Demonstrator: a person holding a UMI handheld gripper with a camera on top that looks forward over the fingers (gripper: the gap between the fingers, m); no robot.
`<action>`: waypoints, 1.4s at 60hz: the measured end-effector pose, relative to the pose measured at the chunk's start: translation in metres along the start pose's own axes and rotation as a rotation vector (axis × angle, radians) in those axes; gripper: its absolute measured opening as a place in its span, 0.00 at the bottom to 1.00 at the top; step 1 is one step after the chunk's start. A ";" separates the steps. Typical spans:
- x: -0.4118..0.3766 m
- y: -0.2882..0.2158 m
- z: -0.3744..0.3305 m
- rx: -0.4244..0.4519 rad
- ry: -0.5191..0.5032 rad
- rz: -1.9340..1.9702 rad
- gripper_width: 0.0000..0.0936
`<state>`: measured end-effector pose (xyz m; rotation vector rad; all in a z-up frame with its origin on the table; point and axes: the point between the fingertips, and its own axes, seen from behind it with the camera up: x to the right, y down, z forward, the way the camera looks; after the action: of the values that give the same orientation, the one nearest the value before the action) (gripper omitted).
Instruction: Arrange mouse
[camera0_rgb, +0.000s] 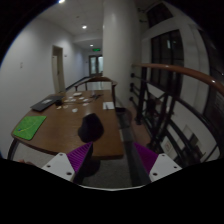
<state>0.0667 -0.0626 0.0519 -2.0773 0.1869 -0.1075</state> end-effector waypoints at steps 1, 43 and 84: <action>-0.009 0.001 0.006 -0.003 -0.017 -0.005 0.85; -0.099 -0.045 0.148 0.065 -0.024 0.062 0.33; -0.421 -0.147 0.066 0.231 -0.079 0.055 0.28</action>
<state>-0.3240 0.1393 0.1483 -1.8410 0.1747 -0.0119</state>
